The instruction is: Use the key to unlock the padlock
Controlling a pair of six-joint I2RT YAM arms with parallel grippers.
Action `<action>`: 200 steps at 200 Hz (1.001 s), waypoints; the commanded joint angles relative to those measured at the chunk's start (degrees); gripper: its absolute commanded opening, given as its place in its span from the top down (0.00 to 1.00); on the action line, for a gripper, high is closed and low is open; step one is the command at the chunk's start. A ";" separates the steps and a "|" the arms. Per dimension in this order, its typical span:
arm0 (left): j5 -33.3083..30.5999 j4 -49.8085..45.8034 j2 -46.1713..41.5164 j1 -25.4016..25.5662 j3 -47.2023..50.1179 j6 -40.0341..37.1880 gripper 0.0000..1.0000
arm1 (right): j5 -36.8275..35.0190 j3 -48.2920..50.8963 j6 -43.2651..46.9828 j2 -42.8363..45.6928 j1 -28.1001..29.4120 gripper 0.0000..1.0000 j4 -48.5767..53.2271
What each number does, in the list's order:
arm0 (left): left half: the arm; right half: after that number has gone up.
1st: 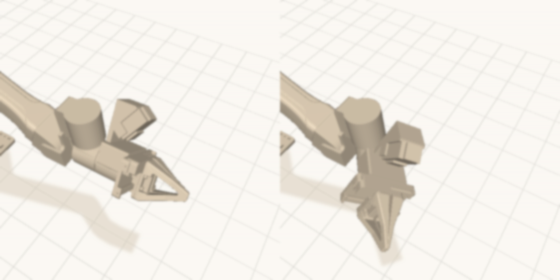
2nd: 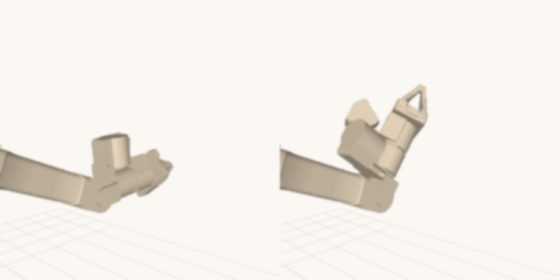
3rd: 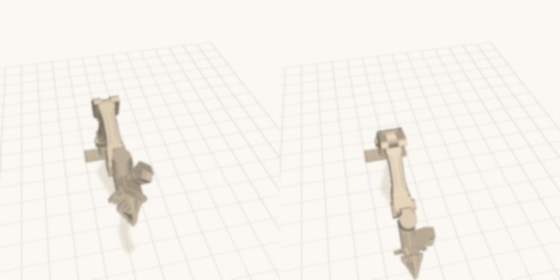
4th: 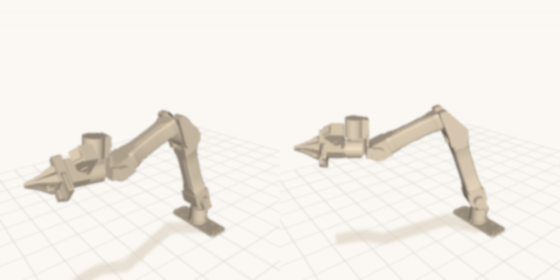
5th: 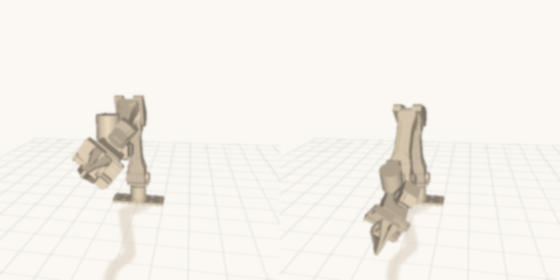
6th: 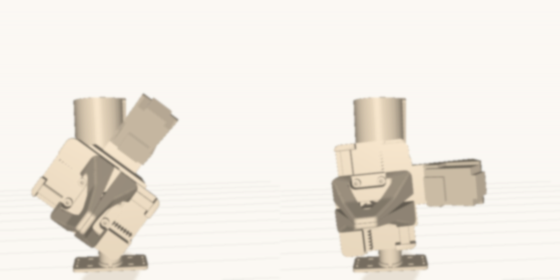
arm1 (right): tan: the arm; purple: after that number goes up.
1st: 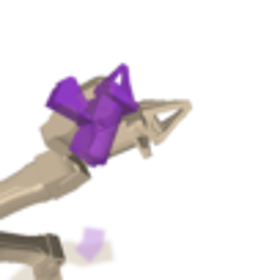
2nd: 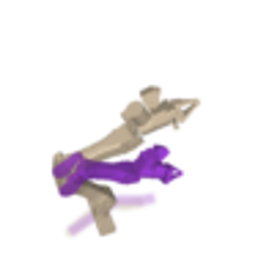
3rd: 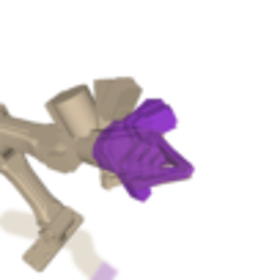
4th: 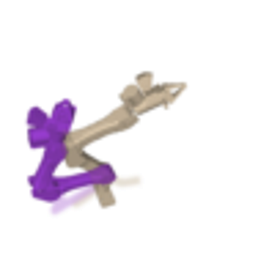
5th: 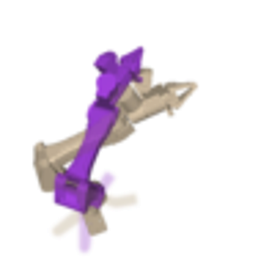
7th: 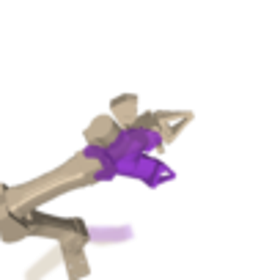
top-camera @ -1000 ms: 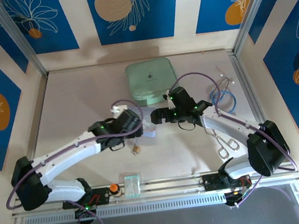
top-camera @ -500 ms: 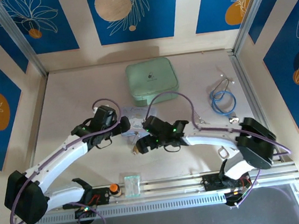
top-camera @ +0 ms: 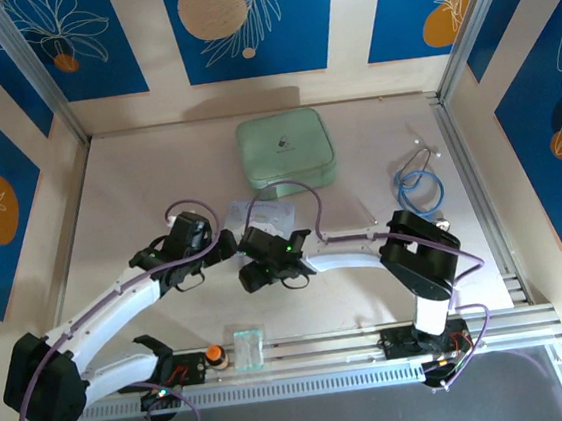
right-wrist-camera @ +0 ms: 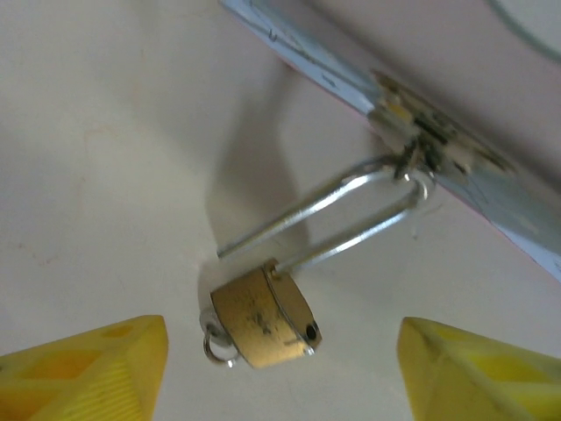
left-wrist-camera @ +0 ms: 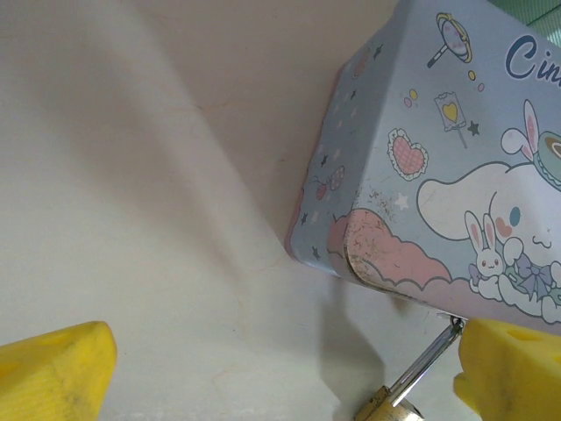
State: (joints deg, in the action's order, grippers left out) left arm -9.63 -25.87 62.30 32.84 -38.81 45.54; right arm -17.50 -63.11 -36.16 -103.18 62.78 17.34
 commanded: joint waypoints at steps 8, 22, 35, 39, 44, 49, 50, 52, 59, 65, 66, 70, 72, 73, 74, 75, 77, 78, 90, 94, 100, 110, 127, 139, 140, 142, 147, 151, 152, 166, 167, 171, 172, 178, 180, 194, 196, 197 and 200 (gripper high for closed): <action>-0.88 0.76 -0.96 -0.61 1.36 0.30 0.01 | -1.92 -2.19 0.20 -2.00 0.72 0.34 1.94; -1.07 0.88 -0.79 -0.63 1.49 0.38 0.01 | -2.15 -2.73 0.44 -2.90 0.83 0.38 2.46; -1.65 0.69 -0.78 -0.64 1.50 0.10 0.00 | -2.57 -3.77 1.07 -3.83 1.10 0.41 3.29; -1.85 0.65 -0.78 -0.63 1.54 -0.03 0.01 | -2.48 -4.00 1.22 -4.04 1.25 0.42 3.57; -2.11 0.57 -0.78 -0.59 1.54 -0.09 0.01 | -2.46 -4.35 1.35 -4.36 1.25 0.44 3.72; -2.29 0.49 -0.78 -0.59 1.41 -0.26 0.00 | -2.52 -4.59 1.35 -4.59 1.32 0.45 3.91; -2.31 0.43 -0.78 -0.59 1.39 -0.31 0.00 | -2.58 -4.62 1.36 -4.63 1.30 0.45 3.96; -2.39 0.39 -0.78 -0.61 1.33 -0.35 0.00 | -2.57 -4.64 1.40 -4.70 1.31 0.45 4.00; -2.71 0.16 -0.69 -0.67 1.15 -0.45 0.01 | -2.65 -4.65 1.40 -4.92 1.38 0.46 3.88; -2.74 0.09 -0.61 -0.59 1.03 -0.54 0.01 | -2.58 -4.65 1.43 -5.01 1.48 0.46 3.76; -2.80 0.06 -0.61 -0.58 1.02 -0.54 0.00 | -2.56 -4.65 1.44 -5.10 1.47 0.46 3.76; -2.83 0.07 -0.60 -0.60 1.01 -0.55 0.00 | -2.48 -4.72 1.44 -5.39 1.48 0.46 3.75; -2.85 0.04 -0.60 -0.59 0.95 -0.61 0.01 | -2.46 -4.79 1.44 -5.51 1.47 0.46 3.79; -2.85 0.03 -0.60 -0.59 0.98 -0.62 0.01 | -2.46 -4.79 1.44 -5.57 1.47 0.46 3.82; -2.85 0.03 -0.60 -0.63 0.95 -0.62 0.01 | -2.50 -4.85 1.40 -5.65 1.46 0.46 3.87; -2.81 0.07 -0.60 -0.65 0.98 -0.62 0.01 | -2.52 -4.88 1.42 -5.64 1.51 0.47 3.94; -2.91 0.06 -0.56 -0.62 0.94 -0.63 0.01 | -2.54 -4.97 1.44 -5.77 1.48 0.47 4.06; -2.92 0.04 -0.54 -0.60 0.93 -0.63 0.01 | -2.54 -5.03 1.40 -5.88 1.47 0.47 4.13; -2.94 0.15 -0.51 -0.60 1.08 -0.54 0.01 | -2.67 -5.44 1.27 -6.52 1.39 0.49 4.78; -2.94 0.15 -0.52 -0.65 1.17 -0.54 0.01 | -2.65 -5.44 1.19 -6.66 1.38 0.50 4.80; -2.96 0.21 -0.44 -0.59 1.19 -0.54 0.01 | -2.48 -5.40 1.11 -6.75 1.38 0.52 4.79; -3.03 0.20 -0.43 -0.61 1.26 -0.39 0.01 | -2.22 -5.27 1.01 -6.76 1.39 0.55 4.72; -2.94 0.51 -0.34 -0.63 1.53 -0.28 0.01 | -1.83 -4.94 0.54 -6.42 1.38 0.60 4.97; -2.77 0.71 -0.21 -0.66 1.62 -0.20 0.00 | -1.43 -4.36 0.09 -5.95 1.38 0.63 4.96; -2.77 0.72 -0.19 -0.66 1.62 -0.19 0.00 | -1.42 -4.29 0.02 -5.88 1.38 0.63 4.97; -2.74 0.71 -0.17 -0.60 1.63 -0.19 0.01 | -1.36 -4.17 -0.12 -5.83 1.35 0.63 4.98; -2.76 0.68 -0.16 -0.66 1.61 -0.10 0.01 | -1.26 -3.84 -0.36 -5.61 1.37 0.64 4.98; -2.70 0.73 -0.17 -0.59 1.50 -0.10 0.01 | -1.08 -3.51 -0.59 -5.35 1.23 0.66 5.06; -2.78 0.73 -0.17 -0.59 1.52 -0.10 0.00 | -0.98 -3.42 -0.67 -5.27 1.26 0.67 5.06; -2.79 0.80 -0.23 -0.55 1.45 -0.18 0.01 | 0.07 -1.98 -2.01 -4.15 0.73 0.69 5.07; -2.82 0.81 -0.24 -0.61 1.45 -0.23 0.01 | 0.13 -1.82 -2.13 -4.06 0.70 0.69 4.98; -2.80 0.91 -0.25 -0.64 1.45 -0.34 0.01 | 0.50 -1.21 -2.51 -3.55 0.49 0.69 4.76; -2.78 0.91 -0.25 -0.66 1.45 -0.39 0.01 | 0.56 -1.04 -2.60 -3.45 0.49 0.69 4.69; -2.76 1.04 -0.25 -0.64 1.32 -0.53 0.01 | 0.99 0.00 -3.11 -2.75 0.25 0.70 4.10; -2.76 1.07 -0.25 -0.60 1.33 -0.60 0.01 | 1.13 0.36 -3.30 -2.49 0.13 0.70 3.88; -2.96 1.12 -0.18 -0.63 1.26 -0.71 0.01 | 1.89 2.73 -4.00 -0.85 -0.41 0.73 2.18; -2.95 1.20 -0.17 -0.62 1.27 -0.71 0.01 | 1.91 3.02 -4.05 -0.64 -0.45 0.73 1.93; -2.94 1.23 -0.17 -0.64 1.27 -0.71 0.01 | 1.92 3.14 -4.07 -0.50 -0.46 0.73 1.83; -2.94 1.32 -0.21 -0.59 1.28 -0.71 0.01 | 1.97 3.51 -4.13 -0.27 -0.53 0.74 1.52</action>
State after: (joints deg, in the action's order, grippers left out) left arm -11.64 -25.67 62.30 32.75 -37.91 45.50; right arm -17.93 -63.68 -37.95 -106.17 63.00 18.28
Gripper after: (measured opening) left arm 0.994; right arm 0.277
